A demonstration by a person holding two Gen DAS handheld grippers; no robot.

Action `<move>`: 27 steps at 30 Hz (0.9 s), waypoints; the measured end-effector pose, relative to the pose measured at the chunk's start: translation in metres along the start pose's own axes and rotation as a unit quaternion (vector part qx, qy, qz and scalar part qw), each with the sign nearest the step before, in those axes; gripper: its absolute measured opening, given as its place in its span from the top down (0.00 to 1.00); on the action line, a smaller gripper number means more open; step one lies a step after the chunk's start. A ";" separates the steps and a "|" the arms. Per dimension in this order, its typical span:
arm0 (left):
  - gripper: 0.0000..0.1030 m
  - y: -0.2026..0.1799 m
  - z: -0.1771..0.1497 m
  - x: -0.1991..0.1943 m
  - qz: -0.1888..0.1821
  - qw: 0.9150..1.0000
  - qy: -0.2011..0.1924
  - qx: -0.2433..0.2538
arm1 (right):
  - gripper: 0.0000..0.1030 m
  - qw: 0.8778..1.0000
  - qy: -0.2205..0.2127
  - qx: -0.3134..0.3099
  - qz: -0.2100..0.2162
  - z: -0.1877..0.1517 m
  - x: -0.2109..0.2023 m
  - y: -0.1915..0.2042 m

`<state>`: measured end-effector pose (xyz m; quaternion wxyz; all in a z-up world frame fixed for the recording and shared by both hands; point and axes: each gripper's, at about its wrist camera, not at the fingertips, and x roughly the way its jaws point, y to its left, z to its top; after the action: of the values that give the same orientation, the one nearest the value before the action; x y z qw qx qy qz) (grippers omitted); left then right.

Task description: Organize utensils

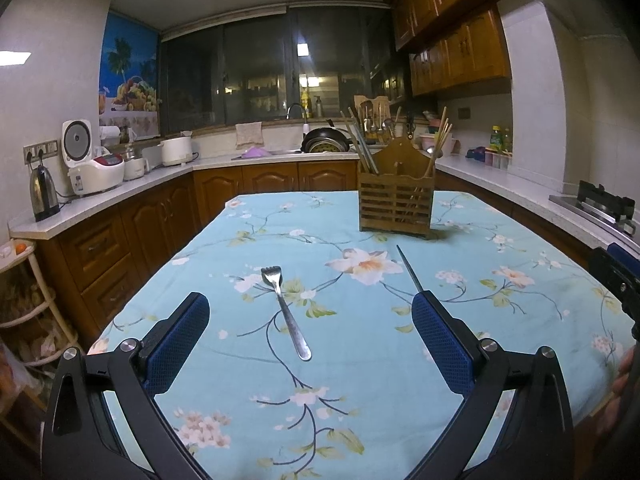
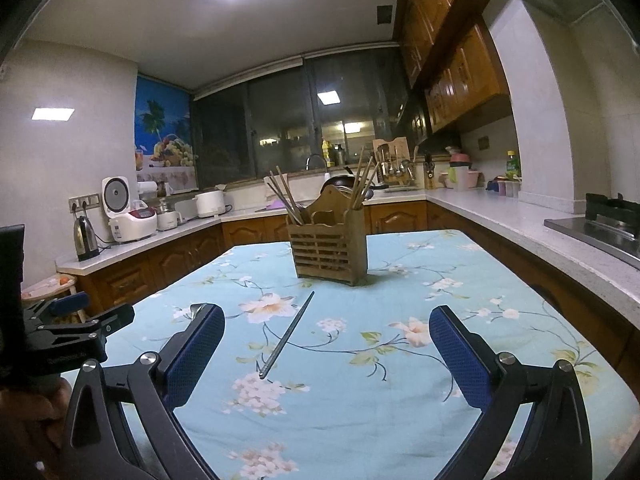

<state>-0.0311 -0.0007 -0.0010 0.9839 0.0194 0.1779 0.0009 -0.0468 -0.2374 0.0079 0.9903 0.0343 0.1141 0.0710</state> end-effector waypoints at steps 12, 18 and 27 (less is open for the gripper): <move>0.00 0.000 0.002 -0.001 0.000 1.000 -0.001 0.001 | 0.00 1.000 -0.002 0.004 0.002 0.000 0.003 0.013; 0.00 -0.001 0.004 -0.001 -0.001 1.000 0.000 -0.001 | 0.00 1.000 -0.002 0.003 0.002 0.000 0.003 0.012; 0.00 -0.004 0.011 -0.002 -0.009 1.000 -0.003 0.001 | 0.00 1.000 0.000 0.006 0.004 0.000 0.003 0.013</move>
<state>-0.0292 -0.0056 0.0102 0.9844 0.0186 0.1747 -0.0079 -0.0453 -0.2242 0.0079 0.9898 0.0406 0.1142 0.0748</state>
